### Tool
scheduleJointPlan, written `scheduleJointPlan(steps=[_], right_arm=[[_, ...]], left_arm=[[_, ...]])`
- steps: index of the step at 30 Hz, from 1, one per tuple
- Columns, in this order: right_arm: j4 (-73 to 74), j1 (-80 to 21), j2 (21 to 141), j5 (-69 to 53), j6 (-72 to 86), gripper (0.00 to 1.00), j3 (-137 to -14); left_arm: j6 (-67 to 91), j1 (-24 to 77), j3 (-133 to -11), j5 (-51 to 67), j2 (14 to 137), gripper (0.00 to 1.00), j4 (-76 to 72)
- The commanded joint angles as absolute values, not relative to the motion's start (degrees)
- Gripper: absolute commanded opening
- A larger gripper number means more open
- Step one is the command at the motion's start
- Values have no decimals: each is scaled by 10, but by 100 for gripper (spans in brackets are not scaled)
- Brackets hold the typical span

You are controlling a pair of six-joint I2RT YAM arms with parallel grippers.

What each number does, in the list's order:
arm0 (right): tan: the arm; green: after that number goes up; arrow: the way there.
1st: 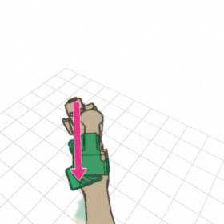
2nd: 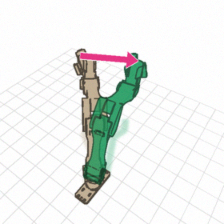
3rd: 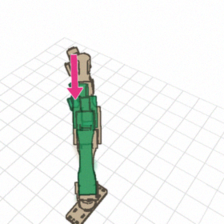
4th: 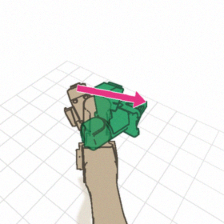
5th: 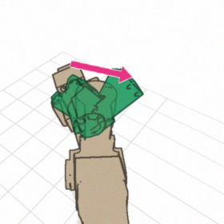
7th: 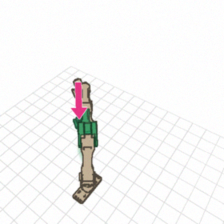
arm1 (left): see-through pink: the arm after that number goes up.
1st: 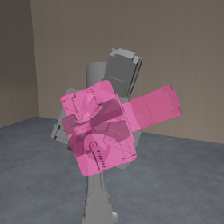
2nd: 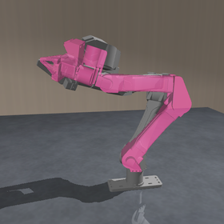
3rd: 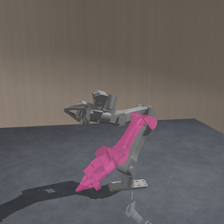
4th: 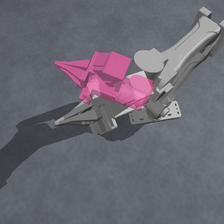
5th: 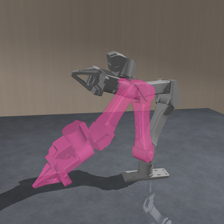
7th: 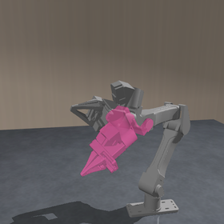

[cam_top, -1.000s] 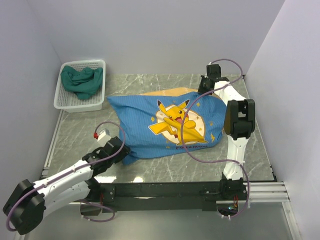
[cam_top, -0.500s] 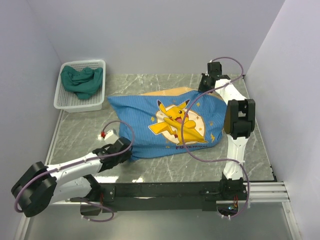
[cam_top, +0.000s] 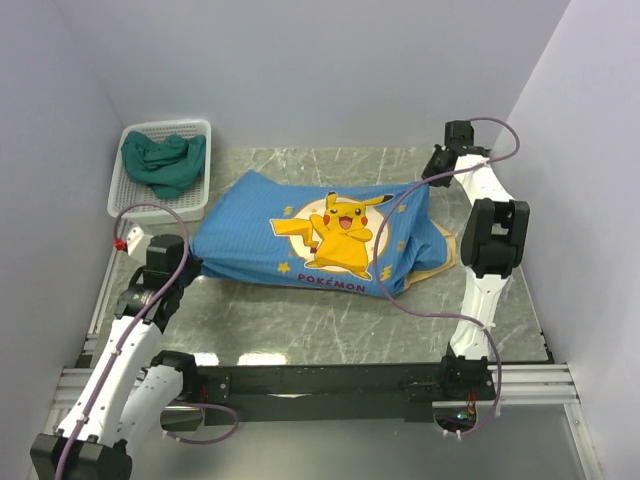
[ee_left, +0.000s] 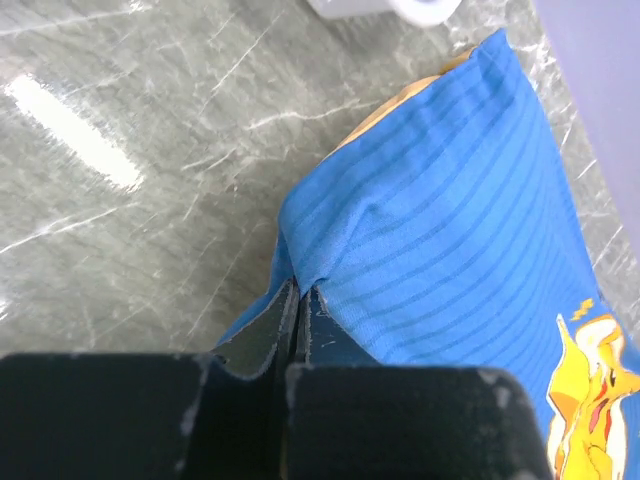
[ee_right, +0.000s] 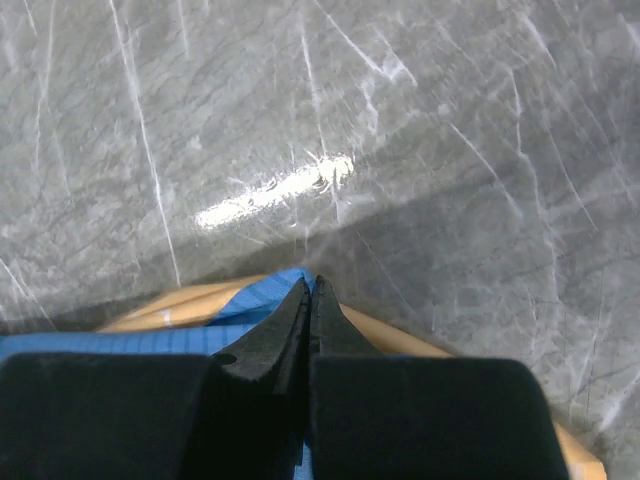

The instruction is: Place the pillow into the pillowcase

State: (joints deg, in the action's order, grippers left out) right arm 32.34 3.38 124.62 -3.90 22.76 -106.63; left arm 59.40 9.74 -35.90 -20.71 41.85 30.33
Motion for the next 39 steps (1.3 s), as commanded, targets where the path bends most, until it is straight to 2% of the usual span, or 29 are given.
scheduleJointPlan(steps=[1, 6, 8, 9, 10, 11, 12, 13, 14, 15, 16, 20, 21, 26, 31, 33, 36, 39], right_arm=[[305, 50, 1230, 15, 239, 0, -1112], [296, 43, 1275, -53, 244, 0, -1138], [310, 33, 1281, -60, 233, 3, -1158], [311, 30, 1276, -58, 229, 12, -1153], [306, 28, 1261, -58, 226, 19, -1145], [305, 26, 1253, -58, 226, 27, -1139], [305, 26, 1245, -55, 226, 41, -1130], [314, 26, 1229, -52, 224, 47, -1129], [317, 26, 1219, -48, 223, 52, -1129], [321, 25, 1209, -41, 222, 60, -1122], [328, 25, 1182, -37, 218, 63, -1116], [281, 18, 1062, -29, 231, 68, -994], [264, 12, 1033, -26, 237, 69, -922], [147, 3, 814, -23, 274, 70, -664], [74, 3, 632, -73, 359, 68, -413], [78, 3, 589, -77, 384, 68, -339], [112, 3, 499, -55, 414, 68, -267], [111, 3, 421, -64, 457, 61, -204]], left_arm=[[546, 73, -387, -242, 411, 1, 372], [548, 72, -366, -172, 451, 1, 345], [541, 72, -352, -151, 460, 5, 319], [541, 72, -350, -138, 461, 12, 312], [533, 72, -348, -132, 459, 33, 302], [530, 72, -349, -128, 454, 44, 288], [527, 73, -351, -127, 452, 53, 283], [523, 72, -358, -121, 447, 67, 278], [513, 72, -362, -120, 443, 71, 268], [507, 73, -367, -120, 444, 72, 266], [504, 73, -380, -120, 445, 73, 262], [481, 90, -407, -80, 491, 69, 220], [476, 105, -411, -77, 504, 66, 199], [445, 311, -493, -149, 634, 69, 172], [354, 470, -625, -158, 780, 80, 162], [336, 521, -686, -181, 855, 85, 172], [298, 562, -745, -189, 946, 86, 164], [291, 570, -777, -187, 1020, 86, 142]])
